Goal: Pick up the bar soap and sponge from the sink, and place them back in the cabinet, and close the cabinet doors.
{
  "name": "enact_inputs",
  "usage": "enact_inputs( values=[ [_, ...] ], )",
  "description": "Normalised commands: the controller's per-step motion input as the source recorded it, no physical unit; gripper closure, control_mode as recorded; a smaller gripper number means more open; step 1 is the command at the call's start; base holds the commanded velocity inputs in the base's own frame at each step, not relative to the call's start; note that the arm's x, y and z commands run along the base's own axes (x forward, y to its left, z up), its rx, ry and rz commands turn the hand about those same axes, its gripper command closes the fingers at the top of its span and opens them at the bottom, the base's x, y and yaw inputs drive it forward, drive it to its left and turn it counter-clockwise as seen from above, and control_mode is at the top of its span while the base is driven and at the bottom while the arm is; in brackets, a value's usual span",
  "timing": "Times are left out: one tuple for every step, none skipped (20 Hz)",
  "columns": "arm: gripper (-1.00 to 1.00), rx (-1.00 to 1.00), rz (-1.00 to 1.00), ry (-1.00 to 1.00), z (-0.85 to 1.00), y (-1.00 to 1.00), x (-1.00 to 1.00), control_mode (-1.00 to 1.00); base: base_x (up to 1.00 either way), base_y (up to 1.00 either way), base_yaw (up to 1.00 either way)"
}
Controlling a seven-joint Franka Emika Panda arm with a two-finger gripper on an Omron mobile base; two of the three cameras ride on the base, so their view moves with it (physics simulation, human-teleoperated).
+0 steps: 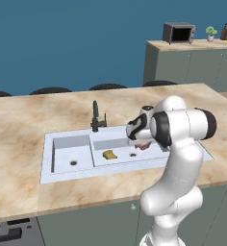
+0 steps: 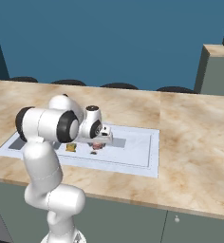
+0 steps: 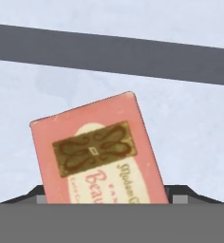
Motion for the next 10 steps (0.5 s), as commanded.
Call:
enact_inputs(
  values=[
    [1.00, 0.00, 0.00, 0.00, 0.29, 0.00, -0.22, -1.00, 0.00, 0.00, 0.00],
    [1.00, 0.00, 0.00, 0.00, 0.21, 0.00, -0.29, -1.00, 0.00, 0.00, 0.00],
    [1.00, 0.00, 0.00, 0.00, 0.19, 0.00, -0.26, -1.00, 0.00, 0.00, 0.00],
    [1.00, 0.00, 0.00, 0.00, 0.26, 0.00, -0.29, -1.00, 0.00, 0.00, 0.00],
    [1.00, 0.00, 0.00, 0.00, 0.25, 0.00, -0.31, -1.00, 0.00, 0.00, 0.00],
    [1.00, 0.00, 0.00, 0.00, 0.24, 0.00, -0.26, -1.00, 0.00, 0.00, 0.00],
    [1.00, 0.00, 0.00, 0.00, 0.25, 0.00, -0.26, -1.00, 0.00, 0.00, 0.00],
    [1.00, 0.00, 0.00, 0.00, 0.23, 0.00, -0.28, -1.00, 0.00, 0.00, 0.00],
    [1.00, 0.00, 0.00, 0.00, 0.24, 0.00, -0.29, -1.00, 0.00, 0.00, 0.00],
    [1.00, 0.00, -0.02, 0.00, 0.24, 0.00, -0.10, -1.00, 0.00, 0.00, 0.00]
  ],
)
